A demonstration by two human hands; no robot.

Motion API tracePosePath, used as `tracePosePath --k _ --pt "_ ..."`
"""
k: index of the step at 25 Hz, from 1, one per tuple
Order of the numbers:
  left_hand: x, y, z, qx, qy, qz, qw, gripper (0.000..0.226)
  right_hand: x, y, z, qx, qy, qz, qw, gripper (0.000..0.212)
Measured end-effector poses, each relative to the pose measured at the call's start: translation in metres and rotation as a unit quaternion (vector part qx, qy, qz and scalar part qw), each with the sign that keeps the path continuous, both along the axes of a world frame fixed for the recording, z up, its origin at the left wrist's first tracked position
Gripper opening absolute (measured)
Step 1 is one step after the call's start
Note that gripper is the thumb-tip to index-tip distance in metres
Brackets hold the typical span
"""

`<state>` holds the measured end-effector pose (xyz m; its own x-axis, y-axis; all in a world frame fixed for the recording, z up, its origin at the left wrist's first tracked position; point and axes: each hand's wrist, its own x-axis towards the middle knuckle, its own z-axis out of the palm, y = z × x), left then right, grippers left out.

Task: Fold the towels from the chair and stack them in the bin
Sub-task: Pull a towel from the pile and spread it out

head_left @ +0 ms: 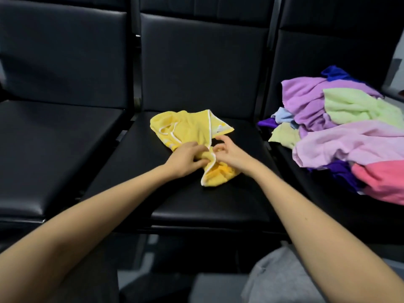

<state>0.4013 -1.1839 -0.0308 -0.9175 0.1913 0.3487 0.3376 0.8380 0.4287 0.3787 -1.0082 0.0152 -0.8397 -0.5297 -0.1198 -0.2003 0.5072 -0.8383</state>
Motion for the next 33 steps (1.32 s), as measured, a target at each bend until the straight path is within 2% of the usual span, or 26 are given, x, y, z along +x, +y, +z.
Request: tracePosePath --k 2,4,6,8,9,11,12,13,14,15,17,19,21,22,23,24,25,26,28,29,31,32,33 --pt "0.002 0.004 0.007 0.082 0.050 0.074 0.993 0.027 -0.002 0.011 0.004 0.117 0.051 0.077 0.989 0.084" --pt "0.002 0.004 0.018 0.181 0.085 0.147 0.969 0.022 -0.004 0.018 -0.001 0.243 0.120 0.110 0.956 0.093" --pt "0.002 -0.004 0.027 0.203 0.102 0.217 0.949 0.018 -0.005 0.022 -0.008 0.279 0.190 0.052 0.940 0.071" --pt "0.003 -0.018 0.028 0.135 0.109 0.249 0.953 0.016 -0.004 0.019 -0.007 0.241 0.241 -0.020 0.940 0.042" --pt "0.004 -0.023 0.028 0.077 0.127 0.232 0.961 0.024 -0.003 0.017 -0.004 0.226 0.259 -0.053 0.938 0.035" --pt "0.004 -0.030 0.027 -0.043 0.200 0.091 0.975 0.045 -0.003 0.013 -0.001 0.185 0.261 -0.099 0.942 0.031" --pt "0.006 -0.027 0.024 -0.084 0.188 -0.002 0.978 0.051 -0.001 0.010 -0.001 0.174 0.263 -0.112 0.942 0.029" --pt "0.012 -0.018 0.022 -0.116 0.128 -0.060 0.983 0.058 0.002 0.007 0.000 0.174 0.269 -0.118 0.940 0.027" --pt "0.018 -0.007 0.019 -0.146 0.058 -0.074 0.985 0.064 0.005 0.003 0.000 0.165 0.267 -0.118 0.942 0.027" --pt "0.022 0.003 0.016 -0.177 0.018 -0.049 0.983 0.066 0.006 0.000 0.002 0.139 0.248 -0.110 0.952 0.027" --pt "0.021 0.011 0.011 -0.176 0.031 0.029 0.984 0.044 0.010 -0.004 0.008 0.085 0.168 -0.090 0.978 0.041" --pt "0.021 0.008 0.020 -0.076 0.069 0.059 0.993 0.019 0.011 -0.004 0.009 0.105 0.120 -0.070 0.985 0.053" --pt "0.020 0.000 0.036 0.084 0.076 0.100 0.988 0.016 0.009 -0.002 0.006 0.142 0.110 -0.057 0.982 0.065" --pt "0.021 -0.005 0.044 0.158 0.077 0.127 0.976 0.018 0.011 -0.001 0.005 0.169 0.102 -0.050 0.979 0.080" --pt "0.022 -0.009 0.050 0.213 0.079 0.155 0.961 0.019 0.013 -0.002 0.002 0.218 0.101 -0.046 0.970 0.098" --pt "0.022 -0.014 0.053 0.243 0.068 0.179 0.951 0.018 0.014 -0.003 -0.001 0.276 0.117 -0.043 0.953 0.106" --pt "0.022 -0.018 0.055 0.247 0.046 0.183 0.951 0.015 0.015 -0.004 -0.005 0.326 0.157 -0.049 0.931 0.102" --pt "0.021 -0.023 0.058 0.227 0.008 0.163 0.960 0.013 0.014 -0.006 -0.006 0.349 0.216 -0.061 0.910 0.088" --pt "0.023 -0.030 0.063 0.143 -0.096 0.076 0.982 0.015 0.011 -0.007 0.000 0.308 0.322 -0.073 0.893 0.053" --pt "0.025 -0.031 0.065 0.098 -0.139 0.034 0.985 0.016 0.009 -0.006 0.002 0.276 0.361 -0.055 0.889 0.050" --pt "0.029 -0.031 0.070 0.064 -0.176 -0.016 0.982 0.012 0.007 -0.007 0.002 0.277 0.361 0.046 0.889 0.071" --pt "0.031 -0.032 0.072 0.077 -0.173 -0.030 0.981 0.006 0.008 -0.008 0.000 0.299 0.349 0.094 0.883 0.071" --pt "0.032 -0.033 0.073 0.095 -0.153 -0.040 0.983 0.005 0.010 -0.009 -0.003 0.317 0.335 0.114 0.880 0.057"
